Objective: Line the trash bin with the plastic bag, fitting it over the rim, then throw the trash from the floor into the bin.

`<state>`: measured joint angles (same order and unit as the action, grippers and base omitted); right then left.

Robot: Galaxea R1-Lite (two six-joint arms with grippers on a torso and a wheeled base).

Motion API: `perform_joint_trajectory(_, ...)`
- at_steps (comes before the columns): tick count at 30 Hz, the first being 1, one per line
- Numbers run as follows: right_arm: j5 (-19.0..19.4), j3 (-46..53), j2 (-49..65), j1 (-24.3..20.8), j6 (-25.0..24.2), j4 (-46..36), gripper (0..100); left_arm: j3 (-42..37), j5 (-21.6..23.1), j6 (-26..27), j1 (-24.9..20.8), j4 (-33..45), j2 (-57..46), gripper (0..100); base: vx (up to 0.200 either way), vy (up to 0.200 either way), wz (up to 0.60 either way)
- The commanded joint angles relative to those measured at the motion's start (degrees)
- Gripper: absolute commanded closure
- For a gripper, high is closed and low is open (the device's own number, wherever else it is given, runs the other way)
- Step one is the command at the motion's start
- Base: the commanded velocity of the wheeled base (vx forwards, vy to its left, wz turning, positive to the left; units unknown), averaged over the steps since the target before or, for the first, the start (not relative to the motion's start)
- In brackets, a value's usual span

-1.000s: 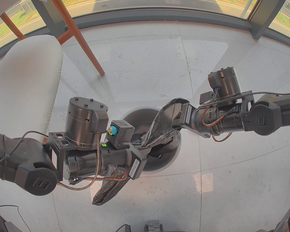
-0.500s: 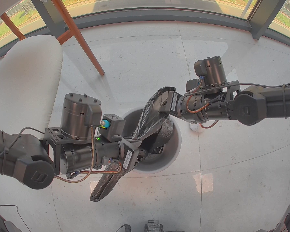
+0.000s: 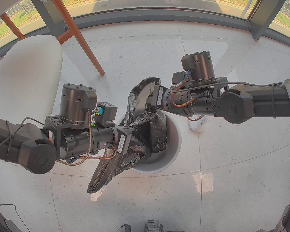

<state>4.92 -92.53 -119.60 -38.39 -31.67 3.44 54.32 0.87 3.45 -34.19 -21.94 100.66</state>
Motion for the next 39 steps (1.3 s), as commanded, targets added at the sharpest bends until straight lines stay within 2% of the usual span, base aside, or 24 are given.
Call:
perform_joint_trajectory(1,0.1,-1.3,-0.6,-0.3,0.1,0.1,100,0.2,-0.3,0.0,0.8,-0.1,0.4,100,0.000,0.000,0.00)
perform_joint_trajectory(8,0.0,-7.1,-3.5,-0.8,0.3,0.0,100,1.8,-1.5,0.3,3.0,-0.4,1.2,100,0.000,0.000,0.00)
perform_joint_trajectory(13,0.0,-11.1,-6.1,-1.2,0.7,-0.1,100,3.0,-1.4,2.3,6.3,-0.4,1.4,100,0.000,0.000,0.00)
perform_joint_trajectory(14,0.0,-11.7,-6.4,-1.3,1.1,-0.1,100,3.0,-1.3,2.9,7.2,-0.4,1.4,0,0.000,0.000,0.00)
perform_joint_trajectory(21,-0.2,-13.5,-7.9,-1.5,2.4,-0.1,100,4.1,-1.0,3.3,9.3,-0.3,1.4,0,0.000,0.000,0.00)
perform_joint_trajectory(31,-0.4,-13.2,-7.9,-1.7,2.6,-0.6,100,4.7,-0.3,3.4,9.1,-0.5,1.1,0,0.000,0.000,0.00)
perform_joint_trajectory(39,-1.6,-13.4,-8.1,-1.2,2.4,-0.4,100,-4.8,4.1,3.9,6.3,-0.4,0.0,0,0.000,0.000,0.00)
